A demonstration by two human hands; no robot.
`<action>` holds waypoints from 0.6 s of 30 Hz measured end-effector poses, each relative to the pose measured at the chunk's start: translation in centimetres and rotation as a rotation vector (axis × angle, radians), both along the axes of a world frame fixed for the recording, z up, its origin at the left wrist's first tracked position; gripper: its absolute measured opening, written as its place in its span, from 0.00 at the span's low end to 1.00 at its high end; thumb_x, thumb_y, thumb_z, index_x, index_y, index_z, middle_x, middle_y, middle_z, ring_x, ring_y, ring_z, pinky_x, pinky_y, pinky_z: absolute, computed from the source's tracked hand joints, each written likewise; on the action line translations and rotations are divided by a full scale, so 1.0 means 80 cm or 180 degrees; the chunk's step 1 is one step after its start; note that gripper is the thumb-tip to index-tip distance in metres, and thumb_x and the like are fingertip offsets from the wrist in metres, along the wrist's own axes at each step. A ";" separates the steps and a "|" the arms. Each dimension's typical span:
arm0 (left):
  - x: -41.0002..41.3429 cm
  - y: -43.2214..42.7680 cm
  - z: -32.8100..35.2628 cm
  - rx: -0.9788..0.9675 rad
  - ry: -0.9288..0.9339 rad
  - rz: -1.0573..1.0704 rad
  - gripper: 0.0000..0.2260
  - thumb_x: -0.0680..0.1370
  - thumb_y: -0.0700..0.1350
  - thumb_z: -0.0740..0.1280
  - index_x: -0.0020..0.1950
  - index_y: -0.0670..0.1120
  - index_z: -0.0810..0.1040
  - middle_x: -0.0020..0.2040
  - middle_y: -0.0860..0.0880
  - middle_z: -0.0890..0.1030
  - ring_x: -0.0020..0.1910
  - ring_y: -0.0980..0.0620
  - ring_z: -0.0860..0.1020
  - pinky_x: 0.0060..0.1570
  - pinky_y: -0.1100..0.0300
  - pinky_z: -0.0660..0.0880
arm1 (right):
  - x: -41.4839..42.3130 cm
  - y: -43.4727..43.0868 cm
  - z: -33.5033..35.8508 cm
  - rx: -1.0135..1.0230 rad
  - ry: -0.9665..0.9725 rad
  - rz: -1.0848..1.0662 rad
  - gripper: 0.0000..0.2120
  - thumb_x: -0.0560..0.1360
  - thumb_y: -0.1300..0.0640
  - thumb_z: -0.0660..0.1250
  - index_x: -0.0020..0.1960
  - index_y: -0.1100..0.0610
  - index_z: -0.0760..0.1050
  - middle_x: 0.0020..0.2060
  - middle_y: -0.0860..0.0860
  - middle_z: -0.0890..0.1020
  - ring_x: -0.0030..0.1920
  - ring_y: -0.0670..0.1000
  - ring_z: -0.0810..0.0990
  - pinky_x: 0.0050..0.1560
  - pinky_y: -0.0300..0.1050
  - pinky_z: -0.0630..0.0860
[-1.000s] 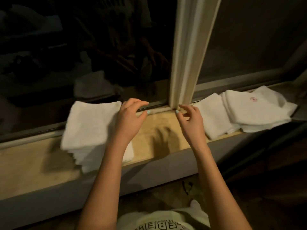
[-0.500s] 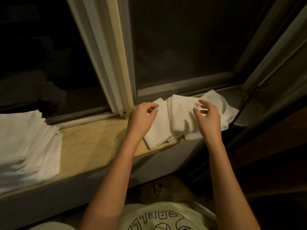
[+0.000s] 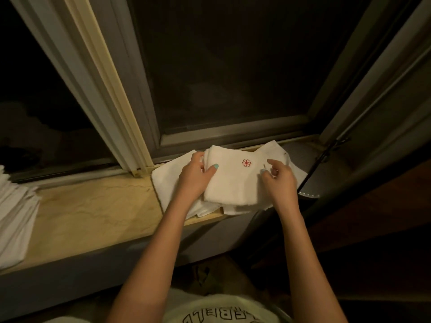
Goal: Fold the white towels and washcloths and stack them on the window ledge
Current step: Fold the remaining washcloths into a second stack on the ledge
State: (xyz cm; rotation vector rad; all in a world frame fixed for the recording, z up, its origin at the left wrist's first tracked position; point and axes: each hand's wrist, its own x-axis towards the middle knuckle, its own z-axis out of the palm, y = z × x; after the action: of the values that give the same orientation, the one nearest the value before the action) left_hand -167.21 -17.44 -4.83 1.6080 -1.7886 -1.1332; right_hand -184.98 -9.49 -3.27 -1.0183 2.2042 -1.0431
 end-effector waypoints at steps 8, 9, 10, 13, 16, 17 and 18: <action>-0.016 -0.006 -0.005 0.0021 0.0348 -0.0084 0.26 0.78 0.47 0.66 0.74 0.56 0.59 0.70 0.49 0.69 0.65 0.46 0.71 0.61 0.48 0.73 | -0.005 -0.009 -0.003 0.0299 0.0164 0.0306 0.23 0.77 0.55 0.66 0.70 0.56 0.68 0.60 0.56 0.78 0.59 0.56 0.75 0.62 0.52 0.72; -0.014 -0.004 -0.004 0.0037 0.0571 -0.0082 0.26 0.78 0.45 0.66 0.73 0.57 0.60 0.71 0.50 0.68 0.65 0.47 0.70 0.62 0.48 0.73 | -0.005 -0.010 -0.002 0.0258 0.0110 0.0322 0.24 0.76 0.55 0.66 0.71 0.56 0.67 0.60 0.55 0.78 0.58 0.55 0.76 0.60 0.51 0.72; -0.011 -0.002 -0.001 0.0054 0.0775 -0.0084 0.27 0.78 0.44 0.66 0.73 0.58 0.60 0.71 0.51 0.67 0.65 0.49 0.70 0.61 0.48 0.73 | -0.005 -0.012 0.000 0.0209 0.0054 0.0345 0.24 0.77 0.56 0.66 0.71 0.55 0.66 0.59 0.55 0.78 0.56 0.53 0.76 0.58 0.48 0.72; 0.006 0.003 0.005 0.0102 0.1071 -0.0097 0.28 0.78 0.42 0.67 0.71 0.62 0.60 0.69 0.52 0.67 0.63 0.51 0.71 0.59 0.49 0.76 | 0.001 -0.018 0.004 0.0113 -0.0101 0.0440 0.24 0.77 0.58 0.66 0.71 0.54 0.65 0.58 0.54 0.78 0.51 0.47 0.73 0.52 0.43 0.70; 0.039 0.004 0.006 0.0228 0.1127 -0.0036 0.31 0.76 0.40 0.68 0.71 0.64 0.58 0.67 0.52 0.69 0.62 0.51 0.72 0.58 0.51 0.76 | 0.019 -0.023 0.005 0.0129 -0.0166 0.0695 0.24 0.77 0.59 0.66 0.72 0.53 0.66 0.61 0.53 0.77 0.52 0.47 0.74 0.52 0.42 0.70; 0.050 0.006 0.006 0.0301 0.1168 -0.0034 0.32 0.76 0.39 0.68 0.71 0.62 0.57 0.66 0.52 0.69 0.61 0.52 0.73 0.57 0.52 0.76 | 0.026 -0.023 0.004 0.0156 -0.0172 0.0789 0.24 0.77 0.59 0.66 0.72 0.54 0.66 0.61 0.53 0.77 0.54 0.48 0.75 0.53 0.42 0.71; 0.061 0.008 0.004 0.0374 0.1207 -0.0037 0.33 0.76 0.37 0.68 0.73 0.60 0.57 0.65 0.52 0.70 0.60 0.53 0.74 0.55 0.55 0.76 | 0.033 -0.024 0.002 0.0194 -0.0165 0.0876 0.23 0.77 0.59 0.66 0.71 0.54 0.67 0.62 0.53 0.77 0.56 0.50 0.76 0.55 0.43 0.71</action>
State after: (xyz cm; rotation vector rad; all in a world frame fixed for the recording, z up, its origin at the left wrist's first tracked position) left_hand -162.30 -16.81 -4.50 1.3347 -1.5099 -1.4604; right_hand -182.31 -11.44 -3.10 -1.2117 1.9729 -0.8631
